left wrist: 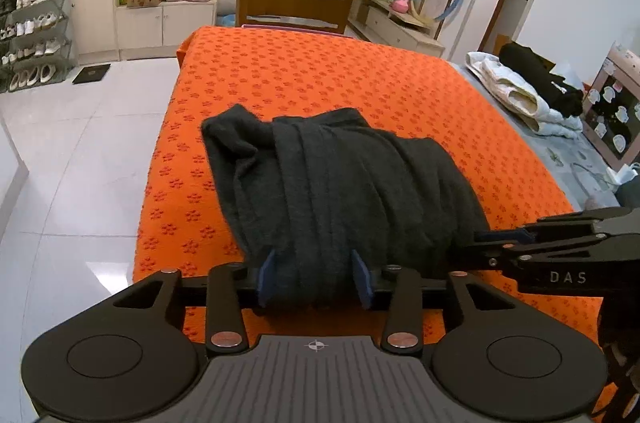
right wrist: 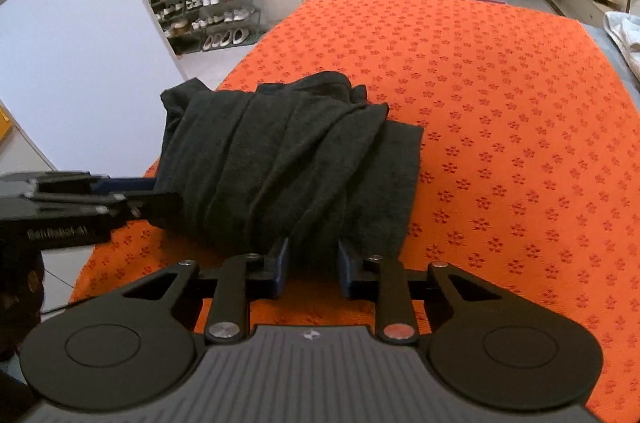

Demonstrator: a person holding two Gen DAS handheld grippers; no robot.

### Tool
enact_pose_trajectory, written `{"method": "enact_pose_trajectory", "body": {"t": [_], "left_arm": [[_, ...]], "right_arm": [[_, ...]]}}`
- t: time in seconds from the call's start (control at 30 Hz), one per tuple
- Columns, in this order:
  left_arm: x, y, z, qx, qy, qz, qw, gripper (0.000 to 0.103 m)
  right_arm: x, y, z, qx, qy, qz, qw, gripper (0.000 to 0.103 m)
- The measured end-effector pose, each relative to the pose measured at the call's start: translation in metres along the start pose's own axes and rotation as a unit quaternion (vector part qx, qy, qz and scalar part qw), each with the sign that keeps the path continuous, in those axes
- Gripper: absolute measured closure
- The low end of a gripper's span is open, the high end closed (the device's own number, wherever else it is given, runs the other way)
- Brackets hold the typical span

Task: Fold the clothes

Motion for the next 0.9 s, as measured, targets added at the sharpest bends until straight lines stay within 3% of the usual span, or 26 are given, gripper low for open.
{"method": "enact_pose_trajectory", "body": {"t": [0.07,0.1,0.17,0.37,0.4,0.53,0.77,0.9], "left_arm": [[-0.001,-0.001,0.001,-0.002,-0.004,0.008,1.0,0.062],[-0.001,0.0,0.001,-0.004,-0.004,0.011,0.9999,0.078],[0.003,0.006,0.004,-0.013,0.004,0.015,0.9998,0.091],[0.018,0.013,0.004,-0.011,0.028,0.024,0.9993,0.096],[0.02,0.012,0.002,-0.006,0.029,0.028,0.9992,0.101],[0.033,0.015,-0.002,-0.001,0.051,0.032,0.9982,0.1],[0.057,0.024,-0.006,0.003,0.096,0.036,0.9948,0.096],[0.051,0.023,0.009,-0.013,0.09,0.018,0.9957,0.085]], "right_arm": [[0.001,-0.003,0.0,-0.001,0.005,-0.003,1.0,0.072],[0.001,-0.004,0.001,-0.003,0.008,-0.005,1.0,0.078],[0.0,-0.003,0.001,-0.009,0.011,-0.009,1.0,0.095],[-0.004,0.02,0.007,-0.031,0.023,-0.013,0.999,0.102],[-0.007,0.022,0.007,-0.03,0.023,-0.016,0.999,0.102],[-0.028,0.02,0.004,-0.02,0.01,-0.047,0.999,0.102],[-0.037,0.028,0.013,-0.027,0.0,-0.043,0.999,0.099],[-0.027,0.029,0.023,-0.041,-0.013,-0.017,0.999,0.084]]}}
Point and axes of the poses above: each gripper's, at about its wrist camera, not at the fingertips, and y roughly against the way its jaws point, x to its left, z to its top, the point moved 3 cm from there along -y, roughly the way its jaws point, and after that the axes turned 10 degrees about -y, right-handed, at the moved point
